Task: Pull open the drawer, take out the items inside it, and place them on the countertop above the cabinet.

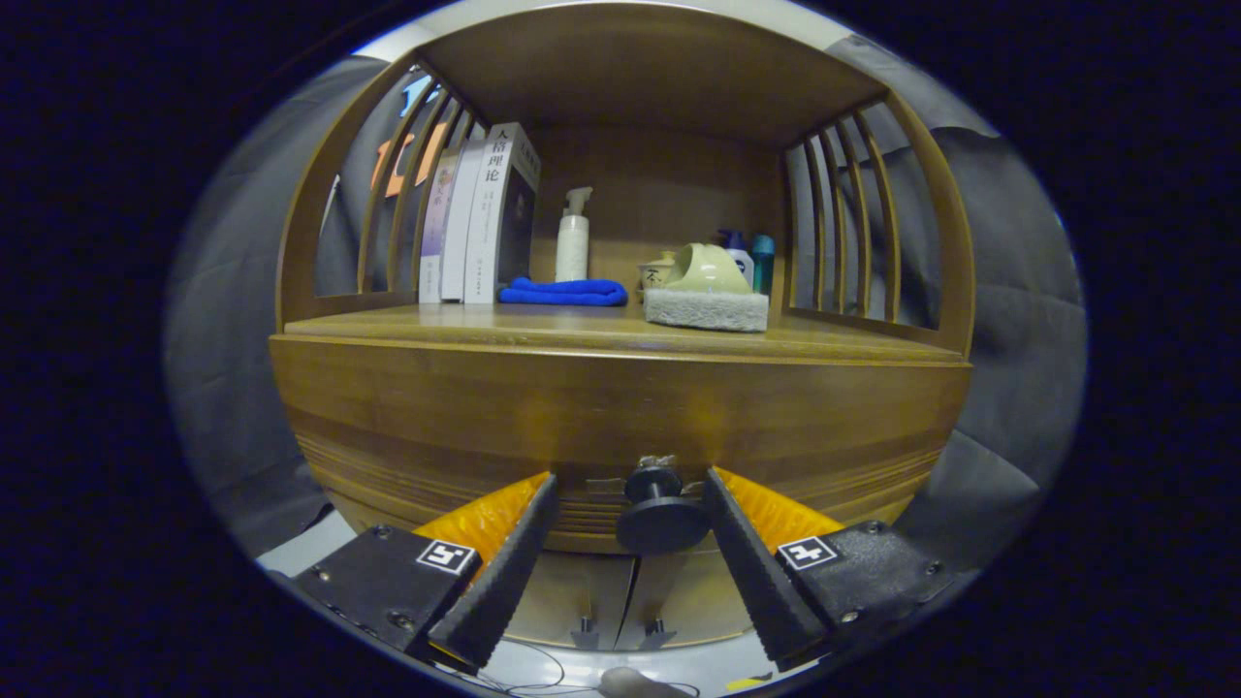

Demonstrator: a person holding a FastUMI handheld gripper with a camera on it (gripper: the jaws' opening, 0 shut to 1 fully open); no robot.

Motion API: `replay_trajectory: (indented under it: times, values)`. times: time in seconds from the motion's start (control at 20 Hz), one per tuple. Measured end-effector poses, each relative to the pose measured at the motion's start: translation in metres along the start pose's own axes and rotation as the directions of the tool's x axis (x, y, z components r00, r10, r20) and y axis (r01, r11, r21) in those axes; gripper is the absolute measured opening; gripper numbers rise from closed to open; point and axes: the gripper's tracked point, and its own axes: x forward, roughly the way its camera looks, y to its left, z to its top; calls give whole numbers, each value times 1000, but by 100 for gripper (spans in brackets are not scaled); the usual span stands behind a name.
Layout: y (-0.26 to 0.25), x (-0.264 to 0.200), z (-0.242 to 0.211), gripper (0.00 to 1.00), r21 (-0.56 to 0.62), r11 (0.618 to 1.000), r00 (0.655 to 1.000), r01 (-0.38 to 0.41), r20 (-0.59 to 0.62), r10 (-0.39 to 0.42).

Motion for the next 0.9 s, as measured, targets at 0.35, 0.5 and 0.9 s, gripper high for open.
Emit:
replay_trajectory:
  times: [0.35, 0.5, 0.9]
  values:
    - [-1, -9, 6, 99, 8, 1000, 998, -24, -50, 25]
    - [-15, -51, 26, 99, 31, 999, 1000, -30, -7, 31]
    - [-57, -213, 68, 99, 87, 995, 993, -43, 117, 32]
